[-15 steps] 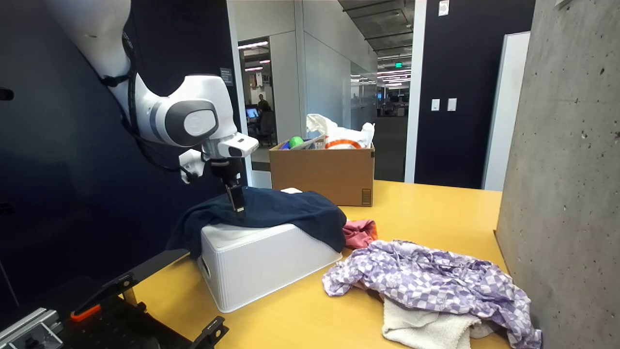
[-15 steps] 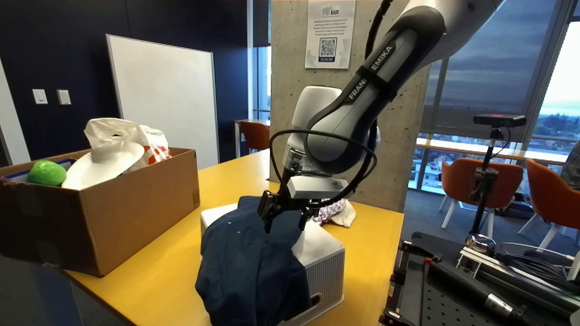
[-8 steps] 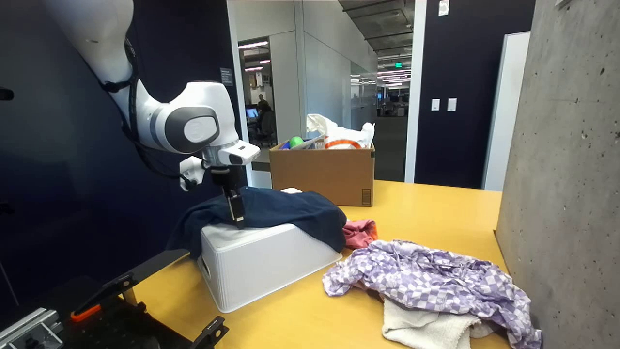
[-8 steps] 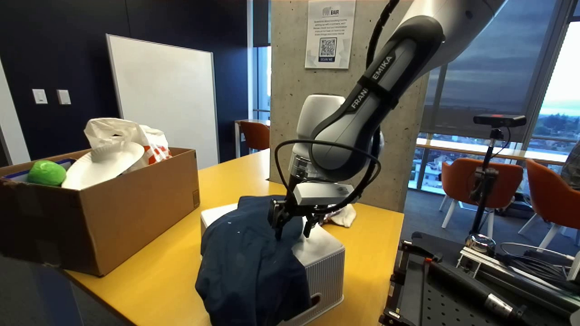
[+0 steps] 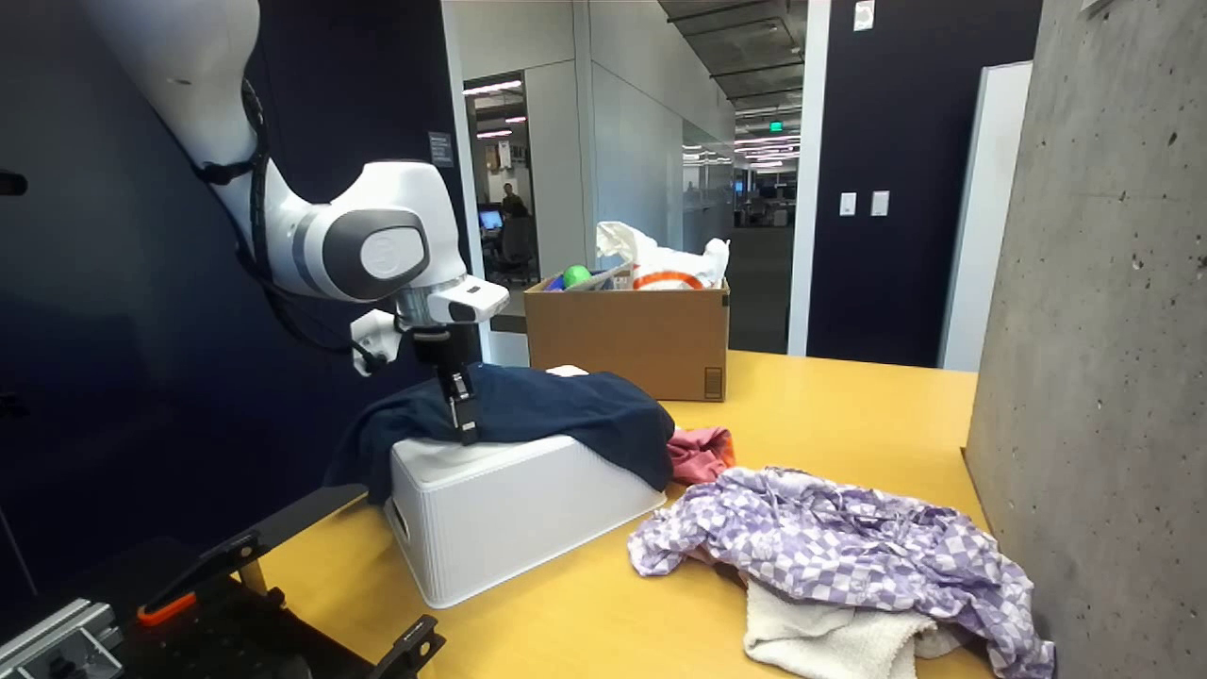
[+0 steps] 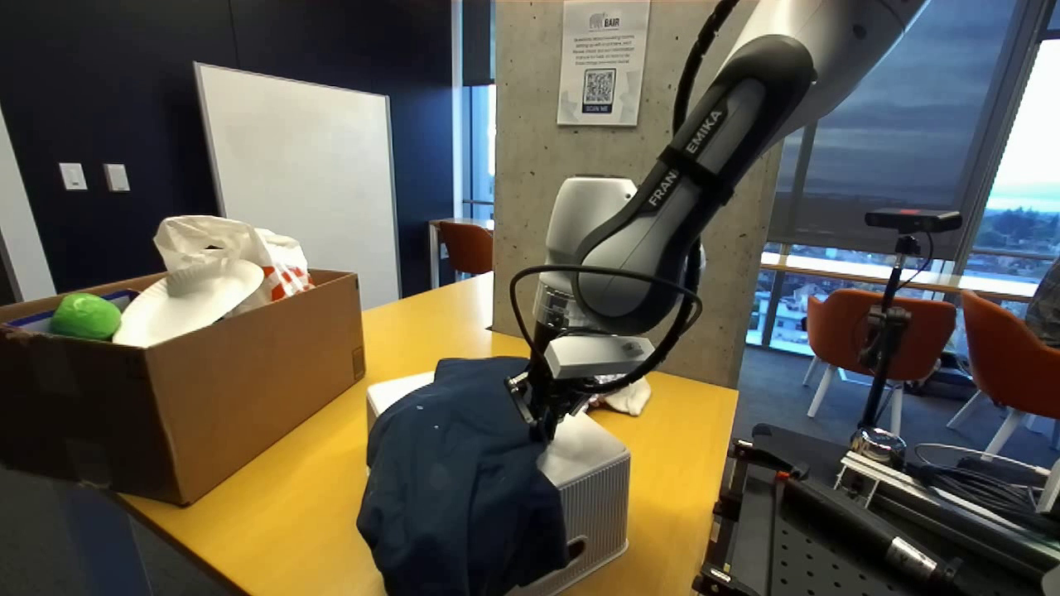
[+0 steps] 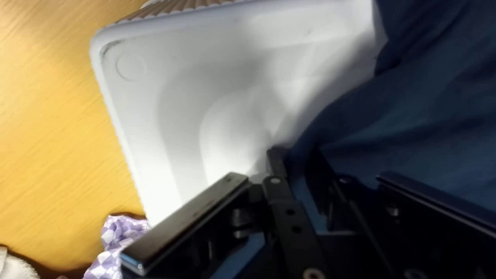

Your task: Remove the purple clothing from the top of the container then put the dark blue shirt on top of the container.

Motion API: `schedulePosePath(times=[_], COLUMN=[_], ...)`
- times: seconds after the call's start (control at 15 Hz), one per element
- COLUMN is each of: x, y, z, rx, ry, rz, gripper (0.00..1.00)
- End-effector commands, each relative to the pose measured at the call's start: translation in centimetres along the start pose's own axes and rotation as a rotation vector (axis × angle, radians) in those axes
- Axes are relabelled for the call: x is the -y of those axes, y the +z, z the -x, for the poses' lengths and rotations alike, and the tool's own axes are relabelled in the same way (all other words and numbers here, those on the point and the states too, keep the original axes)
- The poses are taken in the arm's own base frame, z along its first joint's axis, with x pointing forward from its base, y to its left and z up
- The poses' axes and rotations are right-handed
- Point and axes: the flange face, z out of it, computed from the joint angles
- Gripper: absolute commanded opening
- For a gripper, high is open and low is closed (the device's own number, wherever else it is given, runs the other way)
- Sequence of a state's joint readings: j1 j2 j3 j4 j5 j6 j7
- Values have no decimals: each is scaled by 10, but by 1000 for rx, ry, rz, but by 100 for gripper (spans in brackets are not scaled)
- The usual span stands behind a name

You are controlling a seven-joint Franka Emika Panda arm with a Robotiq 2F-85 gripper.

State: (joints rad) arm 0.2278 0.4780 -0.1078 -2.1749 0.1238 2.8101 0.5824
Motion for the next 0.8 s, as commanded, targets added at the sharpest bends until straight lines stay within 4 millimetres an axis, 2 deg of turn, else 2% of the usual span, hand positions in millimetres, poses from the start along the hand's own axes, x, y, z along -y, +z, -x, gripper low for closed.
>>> schedulePosePath(times=[0.0,0.33,0.73], x=[-8,-31,-46], y=[-17,-46,-66], z=[0,-9,15], rx=[-30,-37,80], ry=[-13,-13,-12], rz=[19,30,36], gripper=[0,1,1])
